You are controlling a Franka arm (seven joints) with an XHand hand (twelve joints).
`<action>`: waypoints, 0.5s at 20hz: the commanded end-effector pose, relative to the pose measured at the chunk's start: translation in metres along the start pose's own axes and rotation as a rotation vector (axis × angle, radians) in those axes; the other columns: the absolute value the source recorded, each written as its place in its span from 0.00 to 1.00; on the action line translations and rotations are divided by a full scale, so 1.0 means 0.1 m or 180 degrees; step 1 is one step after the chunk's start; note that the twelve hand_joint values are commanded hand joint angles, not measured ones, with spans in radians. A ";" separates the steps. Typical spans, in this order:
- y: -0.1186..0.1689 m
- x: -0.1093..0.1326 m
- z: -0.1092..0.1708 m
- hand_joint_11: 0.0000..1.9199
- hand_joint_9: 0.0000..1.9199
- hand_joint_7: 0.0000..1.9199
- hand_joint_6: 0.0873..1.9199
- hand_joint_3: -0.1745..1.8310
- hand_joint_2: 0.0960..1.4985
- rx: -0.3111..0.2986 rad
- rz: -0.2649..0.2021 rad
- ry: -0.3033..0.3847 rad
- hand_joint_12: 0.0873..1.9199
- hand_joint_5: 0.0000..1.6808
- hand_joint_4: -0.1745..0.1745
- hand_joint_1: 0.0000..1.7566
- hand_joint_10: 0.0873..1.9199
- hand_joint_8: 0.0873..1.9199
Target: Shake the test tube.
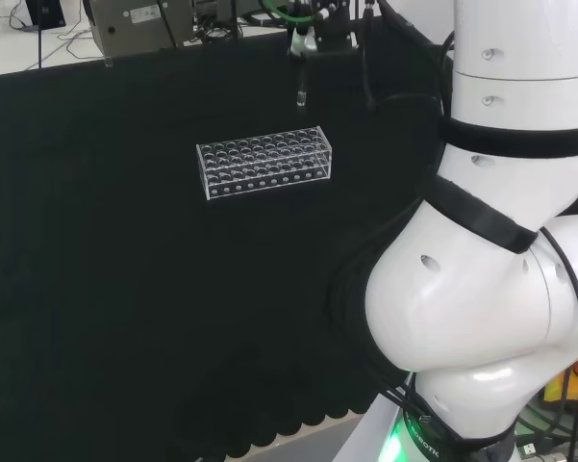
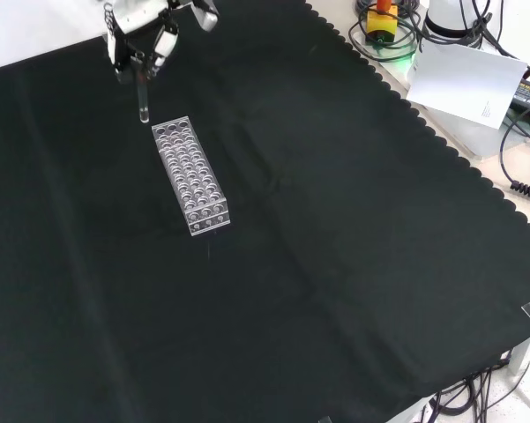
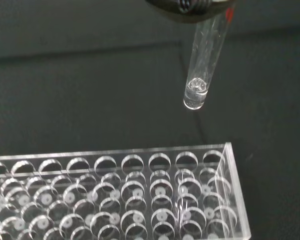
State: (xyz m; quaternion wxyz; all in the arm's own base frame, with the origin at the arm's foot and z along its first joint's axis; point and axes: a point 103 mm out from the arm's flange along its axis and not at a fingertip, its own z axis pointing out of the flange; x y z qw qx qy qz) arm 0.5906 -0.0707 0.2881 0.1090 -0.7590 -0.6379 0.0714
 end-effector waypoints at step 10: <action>-0.40 0.19 -0.53 0.51 0.58 0.59 0.28 0.09 0.67 -0.0201 -0.0127 0.0069 0.50 0.61 0.00 0.87 0.53 0.45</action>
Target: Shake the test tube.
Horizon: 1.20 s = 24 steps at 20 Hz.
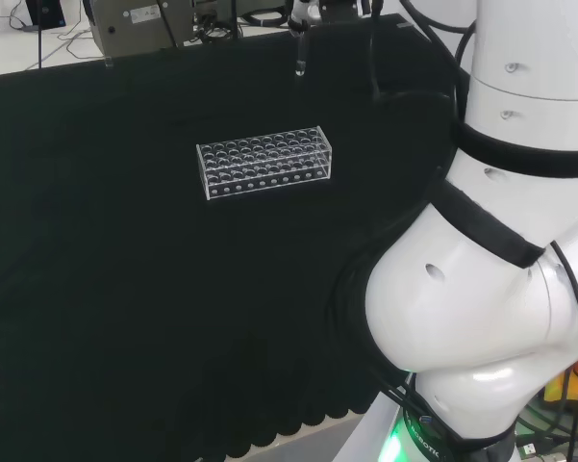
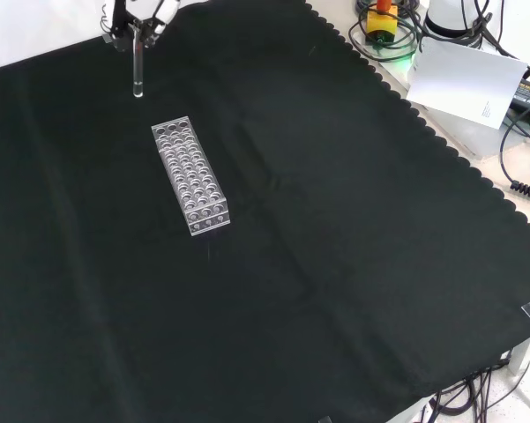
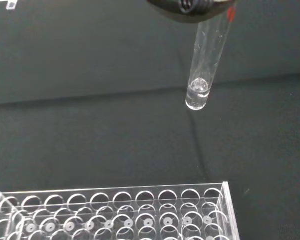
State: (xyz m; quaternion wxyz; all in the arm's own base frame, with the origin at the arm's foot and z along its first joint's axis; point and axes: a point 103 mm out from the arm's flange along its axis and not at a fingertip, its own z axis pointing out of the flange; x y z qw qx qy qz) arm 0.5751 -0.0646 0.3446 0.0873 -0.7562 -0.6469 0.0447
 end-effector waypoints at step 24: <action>-0.17 1.09 -0.10 0.51 0.57 0.58 0.28 0.09 0.67 0.0033 -0.0633 0.0468 0.50 0.60 0.00 0.87 0.54 0.46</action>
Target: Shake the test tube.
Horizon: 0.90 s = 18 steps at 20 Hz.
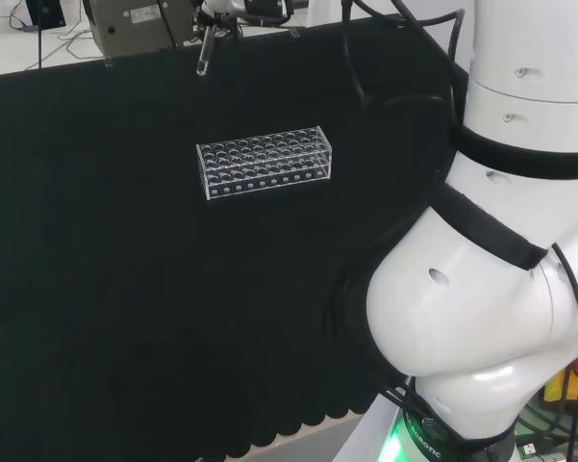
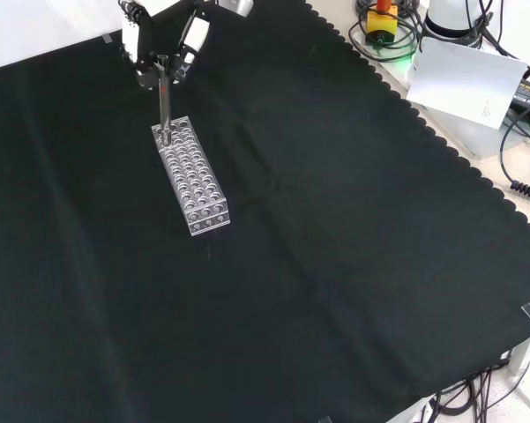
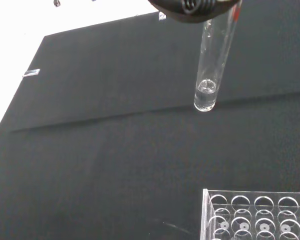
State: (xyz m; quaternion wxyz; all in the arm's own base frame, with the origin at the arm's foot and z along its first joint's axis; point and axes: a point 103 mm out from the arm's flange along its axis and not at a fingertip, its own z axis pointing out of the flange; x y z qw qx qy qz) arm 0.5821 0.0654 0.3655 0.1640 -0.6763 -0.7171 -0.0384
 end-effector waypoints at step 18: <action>-0.51 -1.85 -0.41 0.50 0.57 0.58 0.28 0.09 0.67 0.0080 0.1151 -0.1265 0.50 0.60 0.00 0.87 0.54 0.47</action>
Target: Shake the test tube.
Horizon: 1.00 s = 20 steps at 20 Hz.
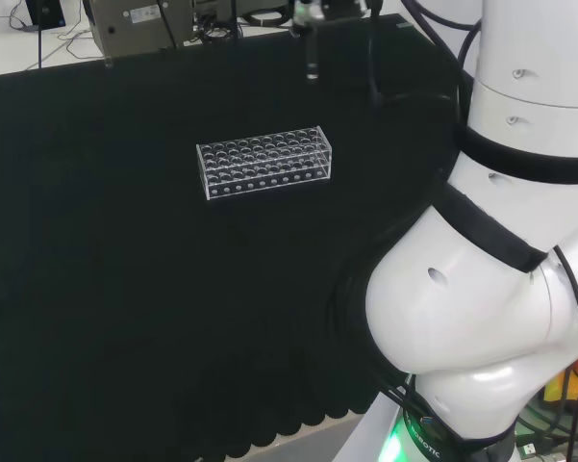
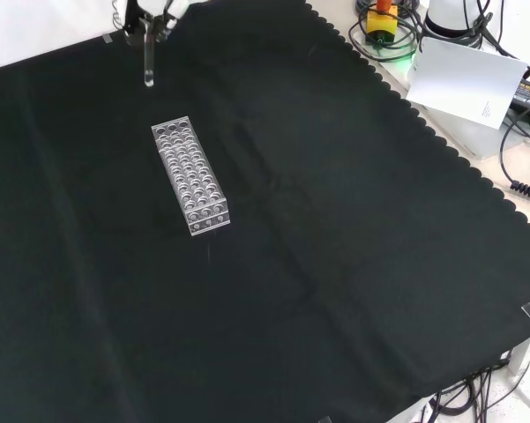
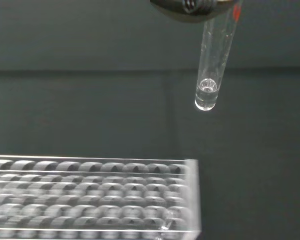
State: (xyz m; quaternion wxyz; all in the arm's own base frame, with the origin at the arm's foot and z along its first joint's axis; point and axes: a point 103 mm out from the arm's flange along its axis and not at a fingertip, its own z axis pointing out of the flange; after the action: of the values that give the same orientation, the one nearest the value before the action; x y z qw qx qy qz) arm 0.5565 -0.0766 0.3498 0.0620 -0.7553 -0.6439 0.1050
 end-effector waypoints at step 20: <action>0.16 0.68 0.02 0.50 0.56 0.58 0.28 0.09 0.67 0.0079 -0.0267 0.0831 0.50 0.60 0.00 0.87 0.55 0.47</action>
State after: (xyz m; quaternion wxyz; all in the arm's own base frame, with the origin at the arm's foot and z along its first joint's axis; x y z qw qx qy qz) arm 0.5676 -0.0610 0.3455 0.1085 -0.7649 -0.6320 0.0614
